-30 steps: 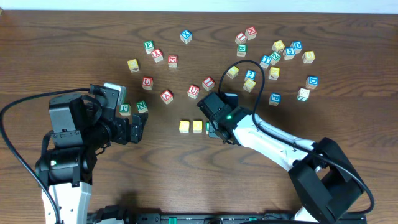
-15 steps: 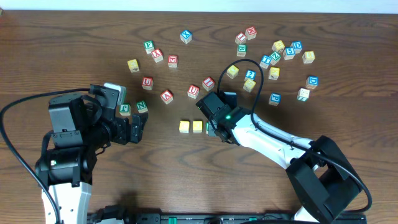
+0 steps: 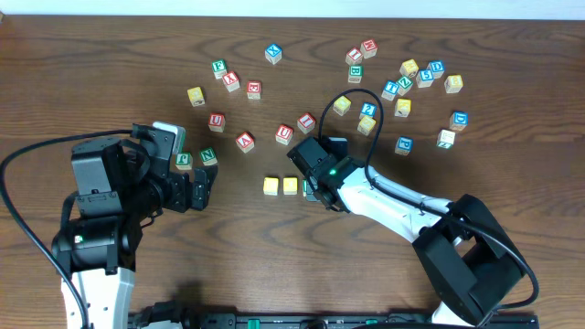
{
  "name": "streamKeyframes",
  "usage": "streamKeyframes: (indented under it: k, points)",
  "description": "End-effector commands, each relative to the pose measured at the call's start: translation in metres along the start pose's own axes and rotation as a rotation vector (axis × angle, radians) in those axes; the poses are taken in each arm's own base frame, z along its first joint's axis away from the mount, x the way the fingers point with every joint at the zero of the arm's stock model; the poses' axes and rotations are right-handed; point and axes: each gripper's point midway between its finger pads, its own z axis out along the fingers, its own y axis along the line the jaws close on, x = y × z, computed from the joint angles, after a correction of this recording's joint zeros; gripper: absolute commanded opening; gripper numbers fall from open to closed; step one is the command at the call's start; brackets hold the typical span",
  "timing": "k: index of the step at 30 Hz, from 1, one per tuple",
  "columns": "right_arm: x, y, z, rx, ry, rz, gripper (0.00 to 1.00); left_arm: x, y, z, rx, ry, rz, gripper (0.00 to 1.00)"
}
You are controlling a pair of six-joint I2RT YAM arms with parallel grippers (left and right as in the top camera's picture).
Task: Spell out CORL
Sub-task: 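Lower the L block to the right of the R block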
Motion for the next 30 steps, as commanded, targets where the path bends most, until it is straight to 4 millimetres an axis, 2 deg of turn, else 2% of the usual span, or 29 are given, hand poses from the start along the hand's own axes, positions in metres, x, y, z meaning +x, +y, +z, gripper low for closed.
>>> streamKeyframes:
  k: [1,5,13,30]
  points:
    - [0.0026,-0.0039,0.0034,0.023,0.000,-0.015,0.05,-0.0092,-0.0021,-0.0052,0.006,-0.025,0.025,0.98]
    - [0.0025,-0.0037,0.0034,0.022,0.000,-0.015,0.05,-0.0092,-0.0020,-0.0052,0.006,-0.025,0.025,0.98]
    - [0.0024,-0.0037,0.0034,0.022,-0.001,-0.014,0.21,-0.0092,-0.0019,-0.0052,0.006,-0.025,0.025,0.98]
    - [0.0023,-0.0037,0.0035,0.022,-0.001,-0.010,0.38,-0.0092,-0.0021,-0.0052,0.006,-0.025,0.025,0.98]
